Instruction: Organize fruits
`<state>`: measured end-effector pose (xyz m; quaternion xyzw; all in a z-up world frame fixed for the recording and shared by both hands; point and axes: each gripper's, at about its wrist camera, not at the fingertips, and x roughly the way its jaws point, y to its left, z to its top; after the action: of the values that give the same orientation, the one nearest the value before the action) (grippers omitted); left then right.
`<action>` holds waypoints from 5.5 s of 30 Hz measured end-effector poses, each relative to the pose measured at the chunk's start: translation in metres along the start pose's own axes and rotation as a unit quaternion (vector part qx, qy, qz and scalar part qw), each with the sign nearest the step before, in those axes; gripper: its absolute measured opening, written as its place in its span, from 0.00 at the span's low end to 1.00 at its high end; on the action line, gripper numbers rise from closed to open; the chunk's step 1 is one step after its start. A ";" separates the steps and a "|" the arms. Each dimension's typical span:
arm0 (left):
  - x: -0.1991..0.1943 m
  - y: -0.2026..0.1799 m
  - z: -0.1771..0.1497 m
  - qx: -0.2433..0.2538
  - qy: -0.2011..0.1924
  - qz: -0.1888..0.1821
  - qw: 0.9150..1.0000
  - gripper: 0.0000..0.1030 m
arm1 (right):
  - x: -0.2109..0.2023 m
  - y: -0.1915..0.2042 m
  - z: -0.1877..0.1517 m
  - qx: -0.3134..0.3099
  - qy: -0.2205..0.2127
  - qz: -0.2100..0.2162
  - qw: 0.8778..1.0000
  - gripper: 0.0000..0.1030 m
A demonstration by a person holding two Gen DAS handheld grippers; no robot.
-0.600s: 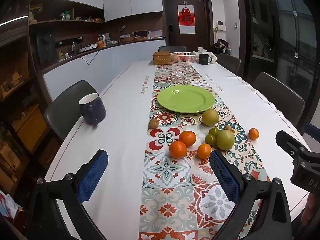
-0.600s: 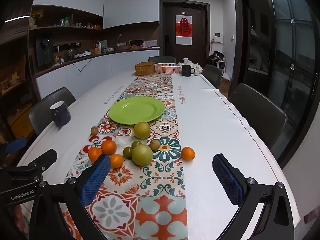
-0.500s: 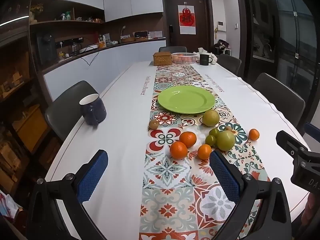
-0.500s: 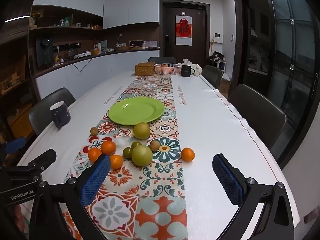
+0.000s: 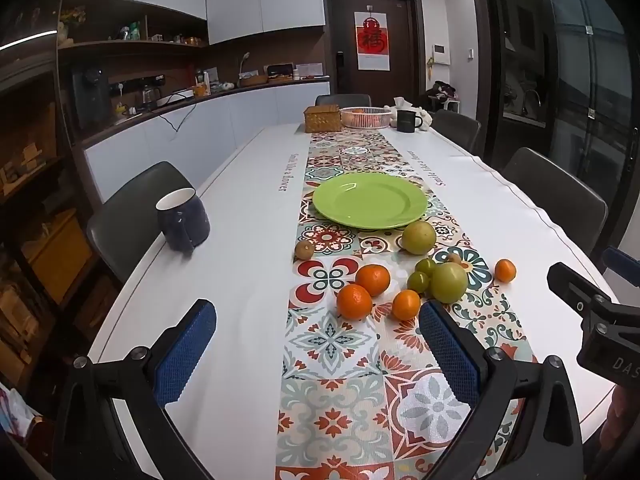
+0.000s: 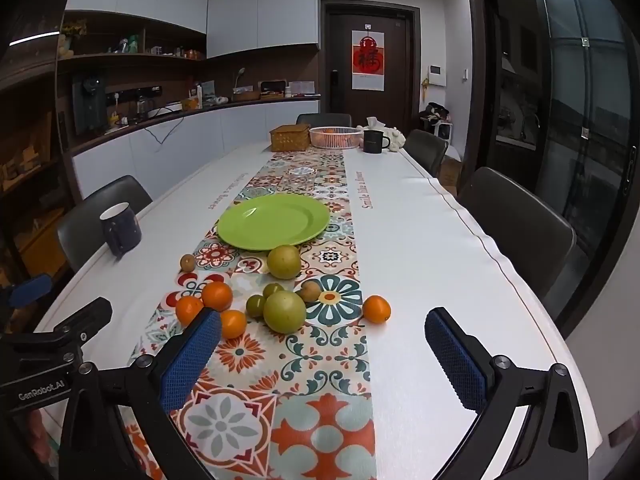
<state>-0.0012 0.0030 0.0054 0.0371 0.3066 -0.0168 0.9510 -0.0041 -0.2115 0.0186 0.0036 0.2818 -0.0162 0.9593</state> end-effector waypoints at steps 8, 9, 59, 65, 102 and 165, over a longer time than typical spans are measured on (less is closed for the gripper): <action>0.000 0.000 0.000 0.000 0.000 0.001 1.000 1.00 | 0.000 0.003 -0.001 -0.001 -0.001 0.000 1.000 1.00; 0.000 0.000 0.000 0.001 0.001 0.001 1.000 1.00 | 0.000 0.002 -0.001 -0.001 -0.001 -0.001 1.000 1.00; 0.001 0.001 -0.001 0.000 0.002 -0.001 1.000 1.00 | -0.001 0.005 0.001 -0.007 -0.002 -0.001 1.000 1.00; 0.005 0.002 -0.003 0.000 0.004 -0.001 1.000 1.00 | 0.000 0.006 0.001 -0.009 0.000 0.001 1.000 1.00; 0.143 -0.018 -0.013 0.064 0.103 -0.097 0.988 0.72 | 0.136 0.037 -0.010 -0.104 0.105 0.056 0.987 0.73; 0.144 -0.031 -0.006 0.059 0.134 -0.114 0.983 0.38 | 0.152 0.017 -0.012 -0.047 0.160 0.110 0.980 0.57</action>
<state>0.1105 -0.0285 -0.0854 0.0598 0.4317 -0.1383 0.8893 0.1176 -0.1984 -0.0732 -0.0082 0.4301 0.1040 0.8967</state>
